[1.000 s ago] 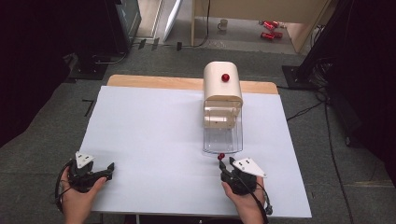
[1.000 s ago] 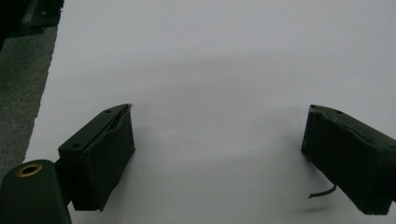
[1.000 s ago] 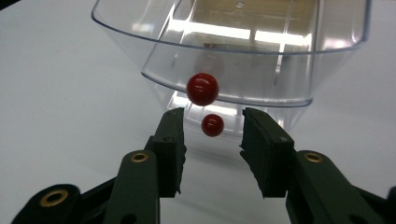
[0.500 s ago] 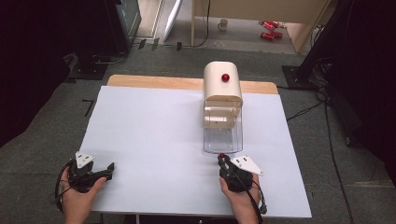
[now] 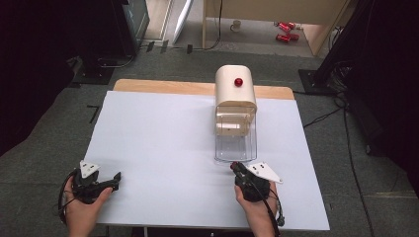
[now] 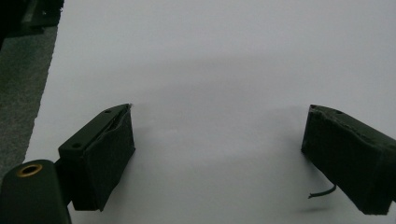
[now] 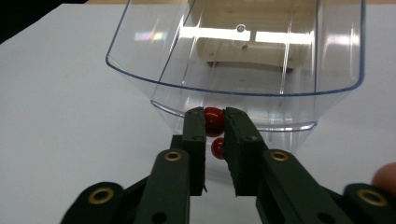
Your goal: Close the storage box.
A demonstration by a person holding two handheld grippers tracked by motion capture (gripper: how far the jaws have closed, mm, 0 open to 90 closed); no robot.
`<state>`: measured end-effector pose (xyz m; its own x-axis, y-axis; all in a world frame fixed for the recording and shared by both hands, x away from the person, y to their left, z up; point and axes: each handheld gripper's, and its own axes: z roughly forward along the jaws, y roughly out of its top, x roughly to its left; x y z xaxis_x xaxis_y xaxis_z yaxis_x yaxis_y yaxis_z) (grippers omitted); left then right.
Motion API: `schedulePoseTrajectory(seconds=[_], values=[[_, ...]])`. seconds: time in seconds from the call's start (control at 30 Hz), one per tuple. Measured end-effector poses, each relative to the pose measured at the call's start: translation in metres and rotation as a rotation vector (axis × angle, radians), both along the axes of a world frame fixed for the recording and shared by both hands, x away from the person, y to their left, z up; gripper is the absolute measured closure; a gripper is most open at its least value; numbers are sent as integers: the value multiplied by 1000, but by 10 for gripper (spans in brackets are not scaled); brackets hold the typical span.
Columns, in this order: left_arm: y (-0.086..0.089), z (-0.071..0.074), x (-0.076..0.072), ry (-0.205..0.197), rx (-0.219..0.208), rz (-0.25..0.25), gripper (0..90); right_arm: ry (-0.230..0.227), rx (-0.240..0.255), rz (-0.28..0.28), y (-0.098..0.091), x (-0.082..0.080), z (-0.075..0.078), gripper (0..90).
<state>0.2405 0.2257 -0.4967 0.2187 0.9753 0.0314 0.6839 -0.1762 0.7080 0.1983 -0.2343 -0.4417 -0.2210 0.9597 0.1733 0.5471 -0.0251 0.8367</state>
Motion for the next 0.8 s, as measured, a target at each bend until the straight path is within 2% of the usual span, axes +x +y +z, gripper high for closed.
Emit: schedulePoseTrajectory(seconds=[0.13,0.27,0.8], values=[[0,0,0,0,0,0,94,27,4,-5,2,0,-10,751],[0,0,0,0,0,0,94,32,-4,-10,4,2,-15,752],[0,0,0,0,0,0,94,9,9,-21,4,1,-8,767]])
